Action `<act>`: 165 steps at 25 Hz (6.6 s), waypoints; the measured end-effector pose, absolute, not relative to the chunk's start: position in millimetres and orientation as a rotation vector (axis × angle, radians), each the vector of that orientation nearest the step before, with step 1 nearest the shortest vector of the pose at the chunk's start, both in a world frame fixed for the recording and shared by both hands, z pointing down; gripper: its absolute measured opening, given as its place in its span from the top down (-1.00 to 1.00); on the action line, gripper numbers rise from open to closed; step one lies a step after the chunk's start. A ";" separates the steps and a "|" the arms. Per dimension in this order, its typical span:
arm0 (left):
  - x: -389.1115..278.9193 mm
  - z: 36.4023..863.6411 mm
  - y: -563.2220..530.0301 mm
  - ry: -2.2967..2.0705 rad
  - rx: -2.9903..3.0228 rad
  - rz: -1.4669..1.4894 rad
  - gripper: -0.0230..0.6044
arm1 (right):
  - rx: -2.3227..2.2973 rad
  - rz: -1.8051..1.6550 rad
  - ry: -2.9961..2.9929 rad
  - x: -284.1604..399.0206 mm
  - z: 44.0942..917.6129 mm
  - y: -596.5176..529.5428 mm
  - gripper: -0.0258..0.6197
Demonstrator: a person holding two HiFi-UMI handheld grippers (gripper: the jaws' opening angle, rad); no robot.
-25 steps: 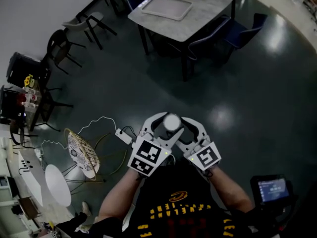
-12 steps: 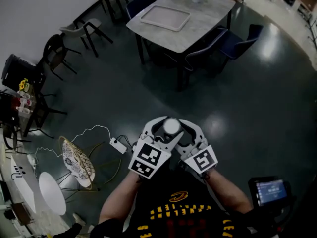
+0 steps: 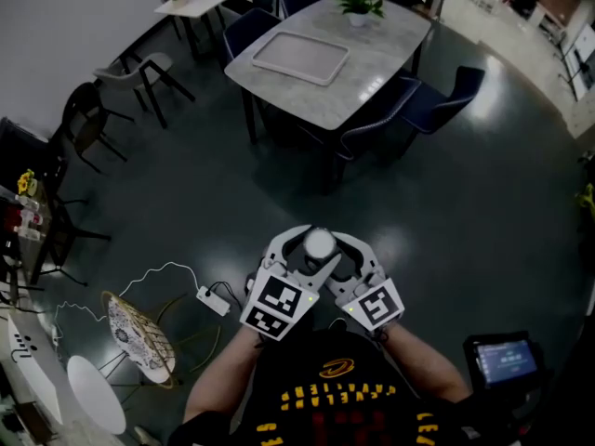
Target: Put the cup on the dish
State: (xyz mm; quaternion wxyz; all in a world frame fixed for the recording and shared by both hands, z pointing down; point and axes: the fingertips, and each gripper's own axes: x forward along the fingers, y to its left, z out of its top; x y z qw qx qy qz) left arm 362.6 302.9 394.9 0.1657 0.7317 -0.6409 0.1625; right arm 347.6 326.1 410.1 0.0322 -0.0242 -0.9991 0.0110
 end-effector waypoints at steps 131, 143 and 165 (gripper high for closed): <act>-217.9 406.7 59.6 -1.813 2.123 0.250 0.08 | 0.016 0.127 -2.897 -229.9 438.4 79.4 0.18; -230.7 407.8 -2.7 -1.752 2.198 0.337 0.08 | 0.128 0.158 -2.925 -245.6 439.9 17.0 0.18; -185.9 414.8 -174.4 -1.482 2.392 0.433 0.08 | 0.478 0.180 -2.880 -205.9 443.8 -160.1 0.18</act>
